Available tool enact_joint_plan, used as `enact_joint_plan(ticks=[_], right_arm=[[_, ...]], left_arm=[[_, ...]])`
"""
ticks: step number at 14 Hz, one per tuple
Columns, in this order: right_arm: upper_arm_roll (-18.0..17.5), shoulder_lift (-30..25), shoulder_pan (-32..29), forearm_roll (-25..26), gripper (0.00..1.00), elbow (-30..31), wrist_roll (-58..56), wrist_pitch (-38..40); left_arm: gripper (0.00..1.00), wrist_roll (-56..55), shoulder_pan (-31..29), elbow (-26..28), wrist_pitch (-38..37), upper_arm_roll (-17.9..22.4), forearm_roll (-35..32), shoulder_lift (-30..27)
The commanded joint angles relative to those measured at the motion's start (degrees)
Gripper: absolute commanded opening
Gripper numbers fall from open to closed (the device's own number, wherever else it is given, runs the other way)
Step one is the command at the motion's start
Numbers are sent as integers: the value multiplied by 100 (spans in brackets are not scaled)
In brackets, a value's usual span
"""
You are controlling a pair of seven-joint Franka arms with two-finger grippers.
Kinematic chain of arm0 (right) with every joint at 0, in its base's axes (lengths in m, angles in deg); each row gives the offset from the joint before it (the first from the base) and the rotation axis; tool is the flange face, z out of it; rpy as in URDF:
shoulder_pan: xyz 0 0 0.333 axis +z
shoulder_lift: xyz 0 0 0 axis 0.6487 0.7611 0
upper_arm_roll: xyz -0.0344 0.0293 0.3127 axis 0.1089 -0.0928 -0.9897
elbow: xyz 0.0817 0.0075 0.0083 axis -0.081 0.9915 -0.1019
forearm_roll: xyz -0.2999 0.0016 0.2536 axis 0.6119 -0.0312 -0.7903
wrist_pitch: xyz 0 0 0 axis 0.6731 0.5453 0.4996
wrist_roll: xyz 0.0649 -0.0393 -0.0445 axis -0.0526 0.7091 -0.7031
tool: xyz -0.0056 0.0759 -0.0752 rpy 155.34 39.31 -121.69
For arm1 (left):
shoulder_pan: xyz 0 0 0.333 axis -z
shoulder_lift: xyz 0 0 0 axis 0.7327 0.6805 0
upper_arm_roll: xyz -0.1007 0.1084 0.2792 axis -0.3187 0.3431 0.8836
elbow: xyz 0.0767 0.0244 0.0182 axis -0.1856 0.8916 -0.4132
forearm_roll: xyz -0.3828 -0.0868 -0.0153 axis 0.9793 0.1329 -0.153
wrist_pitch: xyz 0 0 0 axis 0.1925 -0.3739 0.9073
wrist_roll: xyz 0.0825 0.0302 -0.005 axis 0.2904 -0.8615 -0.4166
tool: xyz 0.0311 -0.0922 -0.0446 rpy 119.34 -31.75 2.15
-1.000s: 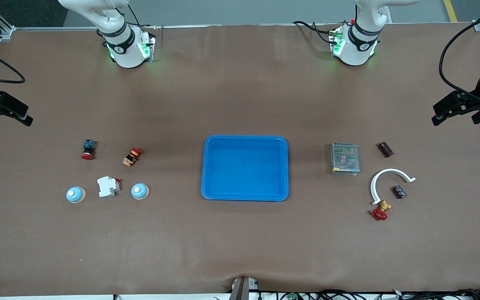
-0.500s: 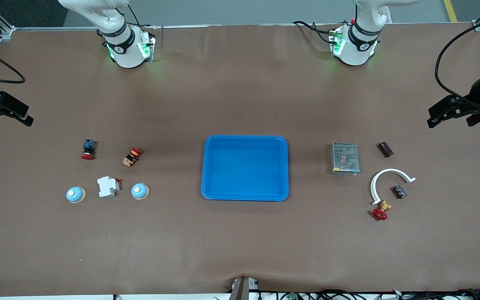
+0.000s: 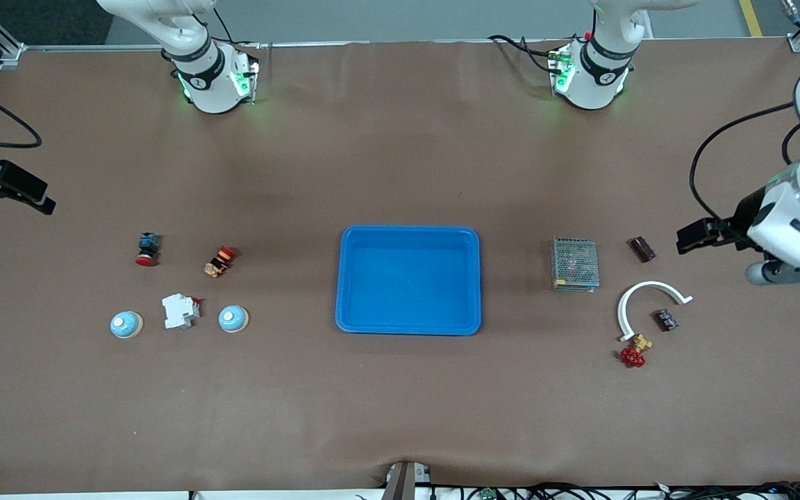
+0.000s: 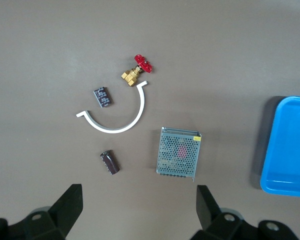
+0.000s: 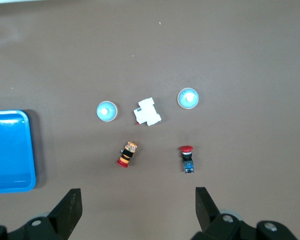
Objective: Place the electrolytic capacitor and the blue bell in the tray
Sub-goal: 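Move the right gripper toward the bells while the left gripper nears the capacitors, then grasp a blue bell with the right gripper while the left gripper grasps a capacitor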
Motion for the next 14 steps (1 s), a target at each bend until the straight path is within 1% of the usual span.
enact_joint_plan(ticks=[1, 2, 4, 7, 10, 14], right_arm=[[-31, 86, -122, -80, 100, 158, 83, -137], [-31, 104, -131, -89, 100, 272, 83, -260], [-31, 200, -104, -89, 100, 562, 13, -663], [-31, 744, -95, -98, 100, 615, 109, -980], [-31, 1113, -69, -247, 100, 1141, 109, -2007], [-40, 1983, 185, -282, 100, 1143, 109, -3028]], left_arm=[[100, -40, -109, -62, 60, 39, 23, 146], [100, -22, -240, -71, 86, 39, -3, 251], [100, -31, -390, -71, 401, 56, -3, 462], [100, -13, -619, -80, 718, 56, -3, 708], [100, -39, -663, -80, 973, 56, 6, 1007], [100, -426, -646, -80, 1430, 100, -3, 1438]])
